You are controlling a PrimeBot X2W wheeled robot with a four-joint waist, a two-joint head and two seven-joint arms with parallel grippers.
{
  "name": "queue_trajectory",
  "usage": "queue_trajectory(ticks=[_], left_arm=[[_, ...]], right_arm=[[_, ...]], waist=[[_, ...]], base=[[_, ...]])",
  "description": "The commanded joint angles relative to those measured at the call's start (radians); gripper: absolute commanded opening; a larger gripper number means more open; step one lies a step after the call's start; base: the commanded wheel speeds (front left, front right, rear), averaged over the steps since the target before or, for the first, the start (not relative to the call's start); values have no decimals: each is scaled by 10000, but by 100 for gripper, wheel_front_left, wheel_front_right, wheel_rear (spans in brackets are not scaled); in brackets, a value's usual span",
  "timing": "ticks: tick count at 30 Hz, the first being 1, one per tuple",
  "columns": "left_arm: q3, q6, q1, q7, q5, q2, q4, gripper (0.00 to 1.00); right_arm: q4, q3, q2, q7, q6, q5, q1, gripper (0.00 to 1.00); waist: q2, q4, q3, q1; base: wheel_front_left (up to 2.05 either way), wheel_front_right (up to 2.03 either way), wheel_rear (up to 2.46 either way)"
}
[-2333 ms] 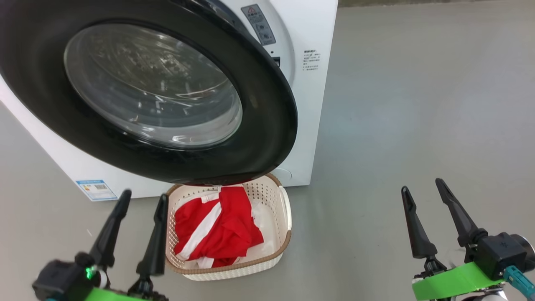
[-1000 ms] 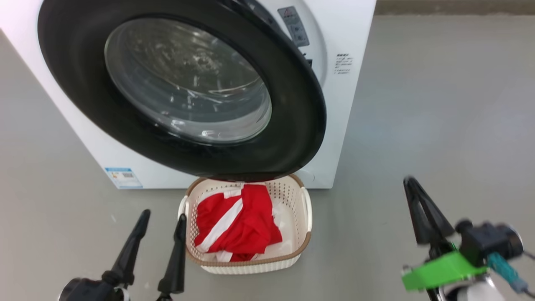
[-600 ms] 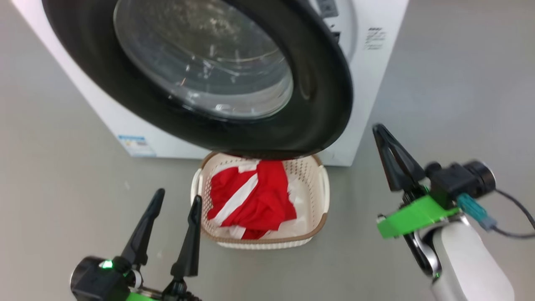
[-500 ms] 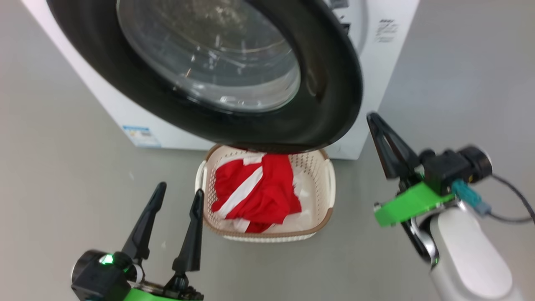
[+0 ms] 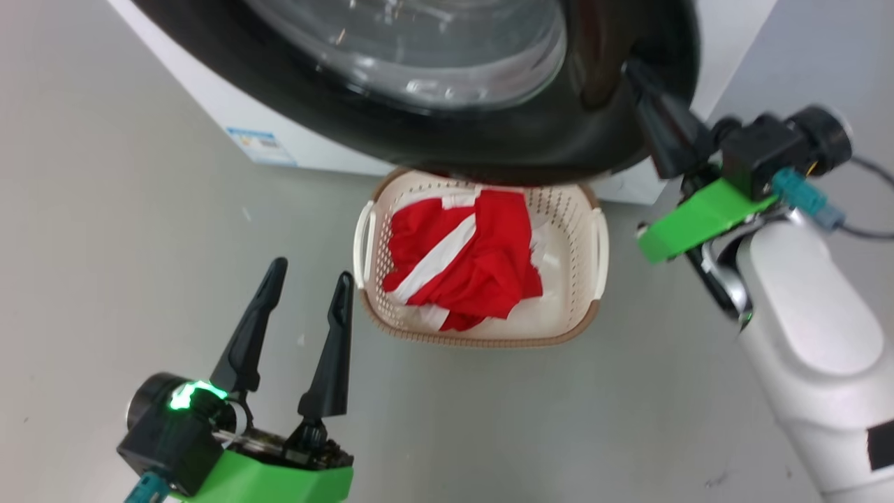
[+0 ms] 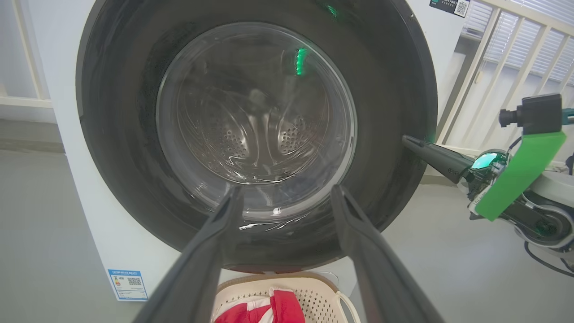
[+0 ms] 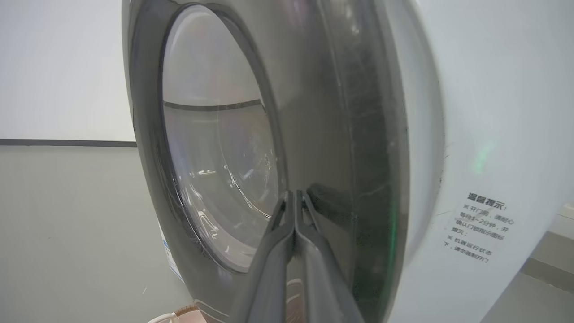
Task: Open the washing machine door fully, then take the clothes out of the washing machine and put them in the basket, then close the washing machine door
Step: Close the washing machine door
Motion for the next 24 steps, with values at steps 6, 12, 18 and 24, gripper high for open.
queue_trajectory(ticks=[6,12,18,24], left_arm=[[284,-175,-399,-120,138,25,-248,100],[275,-207,-501,-120,151,10,-274,100],[189,-219,-664,-120,79,3,-330,100],[46,-159,-812,-120,-28,1,-352,100]], right_arm=[[208,119,-161,-59,17,265,-968,0],[412,75,-243,-59,17,311,-1516,0],[817,-107,-386,-59,17,208,-2335,0],[1186,-431,-380,-59,17,-18,-3016,0]], waist=[[0,333,694,0],[0,360,894,0],[0,358,1175,0],[0,376,1350,0]], base=[[0,0,0],[0,0,0],[0,0,0],[0,0,0]])
